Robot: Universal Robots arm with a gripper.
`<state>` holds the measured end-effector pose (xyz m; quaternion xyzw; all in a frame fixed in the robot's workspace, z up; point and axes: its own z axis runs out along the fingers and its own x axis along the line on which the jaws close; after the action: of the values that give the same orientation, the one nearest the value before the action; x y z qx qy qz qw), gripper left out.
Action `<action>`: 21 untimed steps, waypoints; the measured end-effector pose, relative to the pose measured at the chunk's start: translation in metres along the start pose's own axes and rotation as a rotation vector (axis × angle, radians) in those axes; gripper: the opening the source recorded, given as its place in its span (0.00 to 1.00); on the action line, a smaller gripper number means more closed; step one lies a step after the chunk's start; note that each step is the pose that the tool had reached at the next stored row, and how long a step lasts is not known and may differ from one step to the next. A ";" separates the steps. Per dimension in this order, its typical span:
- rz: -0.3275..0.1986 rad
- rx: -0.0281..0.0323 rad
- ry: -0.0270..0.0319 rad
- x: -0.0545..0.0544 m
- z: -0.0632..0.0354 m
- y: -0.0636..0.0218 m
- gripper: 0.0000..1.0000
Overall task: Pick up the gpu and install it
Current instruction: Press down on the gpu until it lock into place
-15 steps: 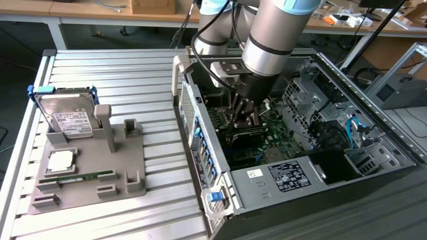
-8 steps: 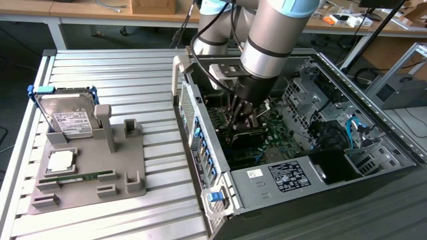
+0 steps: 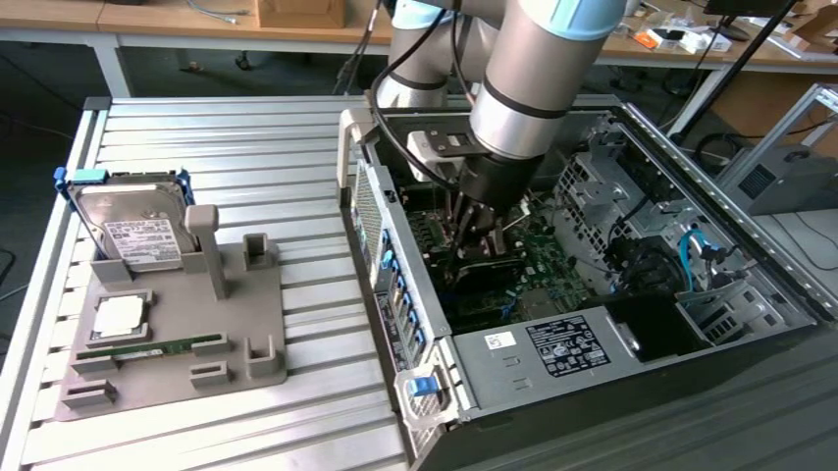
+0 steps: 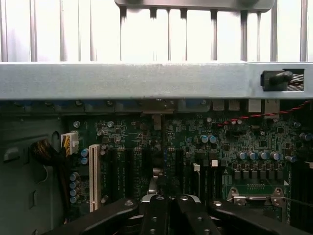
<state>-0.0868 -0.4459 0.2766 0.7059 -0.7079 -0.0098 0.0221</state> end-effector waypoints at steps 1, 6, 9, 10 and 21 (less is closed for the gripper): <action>0.000 -0.0001 0.0000 0.001 0.0001 0.0003 0.11; 0.000 -0.0002 0.0011 0.001 0.0010 0.0004 0.11; 0.000 0.0000 0.0064 -0.004 0.0011 0.0004 0.11; 0.000 0.0000 0.0078 -0.005 0.0011 0.0004 0.11; 0.000 -0.0001 0.0091 -0.004 0.0013 0.0023 0.11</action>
<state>-0.0891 -0.4423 0.2753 0.7059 -0.7078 -0.0066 0.0254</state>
